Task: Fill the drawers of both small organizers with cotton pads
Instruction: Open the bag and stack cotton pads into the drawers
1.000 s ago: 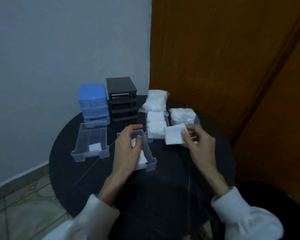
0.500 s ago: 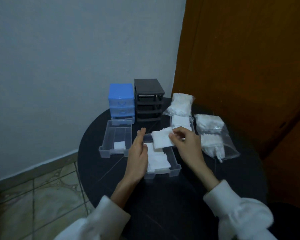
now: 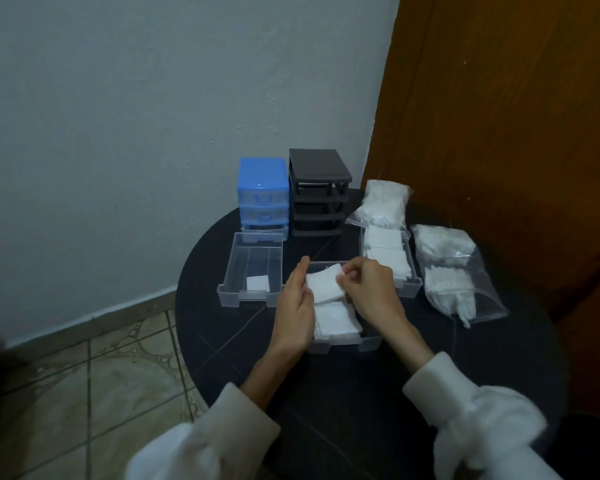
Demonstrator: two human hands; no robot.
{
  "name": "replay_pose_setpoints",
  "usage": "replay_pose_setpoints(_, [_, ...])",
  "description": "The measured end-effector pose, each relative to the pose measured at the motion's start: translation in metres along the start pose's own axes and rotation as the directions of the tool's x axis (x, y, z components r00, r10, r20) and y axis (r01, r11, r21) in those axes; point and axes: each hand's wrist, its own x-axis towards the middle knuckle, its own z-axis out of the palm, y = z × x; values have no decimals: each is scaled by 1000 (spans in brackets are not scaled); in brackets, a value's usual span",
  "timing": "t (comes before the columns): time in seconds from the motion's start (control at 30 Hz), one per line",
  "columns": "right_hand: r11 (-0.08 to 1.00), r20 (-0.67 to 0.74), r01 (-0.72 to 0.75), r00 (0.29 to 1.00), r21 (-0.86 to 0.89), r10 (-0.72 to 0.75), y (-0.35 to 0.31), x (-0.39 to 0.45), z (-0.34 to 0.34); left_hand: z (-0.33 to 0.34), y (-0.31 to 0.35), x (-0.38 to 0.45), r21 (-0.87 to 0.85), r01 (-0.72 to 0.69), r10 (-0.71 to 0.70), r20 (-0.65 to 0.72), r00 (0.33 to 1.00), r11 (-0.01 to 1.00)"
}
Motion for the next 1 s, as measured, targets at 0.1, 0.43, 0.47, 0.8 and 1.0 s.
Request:
replay_pose_setpoints(0.1, [998,-13,52,999,-31,-52,-2,-2,1,0,1,-1,-6,-3,3,2,1000,1000])
replay_pose_setpoints(0.43, [891,22,236,969,-388,-248,-5,-10,9,0,-1,0,-24,-9,9,2,1000,1000])
replay_pose_setpoints(0.47, [875,24,236,968,-422,-249,-4,-11,11,0,-2,0,-21,-13,13,1,1000,1000])
replay_pose_setpoints(0.8, [866,62,331,941,-374,-333,-7,-17,9,0,-4,1,-6,-26,26,2,1000,1000])
replay_pose_setpoints(1.0, [856,230,381,920,-348,-317,-4,-25,14,0,-2,-1,-33,-18,19,16,1000,999])
